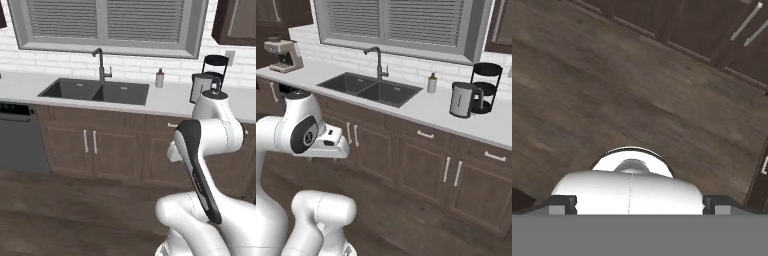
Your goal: Navigate to the dishwasher.
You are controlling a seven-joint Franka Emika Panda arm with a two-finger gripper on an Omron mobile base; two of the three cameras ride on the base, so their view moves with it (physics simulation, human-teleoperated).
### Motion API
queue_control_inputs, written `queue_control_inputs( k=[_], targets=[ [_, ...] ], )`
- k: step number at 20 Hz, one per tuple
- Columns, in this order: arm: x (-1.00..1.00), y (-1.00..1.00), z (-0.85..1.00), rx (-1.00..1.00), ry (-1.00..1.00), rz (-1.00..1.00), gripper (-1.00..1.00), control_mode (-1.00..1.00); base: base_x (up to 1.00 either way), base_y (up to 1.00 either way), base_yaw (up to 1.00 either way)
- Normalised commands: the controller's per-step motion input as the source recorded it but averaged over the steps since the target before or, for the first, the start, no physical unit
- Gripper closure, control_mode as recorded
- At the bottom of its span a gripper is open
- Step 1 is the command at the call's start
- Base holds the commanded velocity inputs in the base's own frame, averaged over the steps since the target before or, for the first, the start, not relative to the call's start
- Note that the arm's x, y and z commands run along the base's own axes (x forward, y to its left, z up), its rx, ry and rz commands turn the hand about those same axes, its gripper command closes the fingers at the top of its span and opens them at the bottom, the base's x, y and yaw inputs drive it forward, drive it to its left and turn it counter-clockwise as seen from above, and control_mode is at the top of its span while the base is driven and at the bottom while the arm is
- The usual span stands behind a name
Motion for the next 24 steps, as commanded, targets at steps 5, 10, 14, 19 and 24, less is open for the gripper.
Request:
queue_control_inputs(
  k=[5, 10, 14, 19, 24],
  targets=[
    [0.0, 0.0, 0.0, 0.0, 0.0, 0.0, -1.0, 1.0, 0.68, 0.13, -0.03],
    [0.0, 0.0, 0.0, 0.0, 0.0, 0.0, -1.0, 1.0, 0.53, 0.55, -0.09],
    [0.0, 0.0, 0.0, 0.0, 0.0, 0.0, -1.0, 1.0, 0.38, 0.94, -0.06],
    [0.0, 0.0, 0.0, 0.0, 0.0, 0.0, -1.0, 1.0, 0.41, 1.0, -0.06],
    [0.0, 0.0, 0.0, 0.0, 0.0, 0.0, -1.0, 1.0, 0.5, 1.0, -0.05]
  ],
)
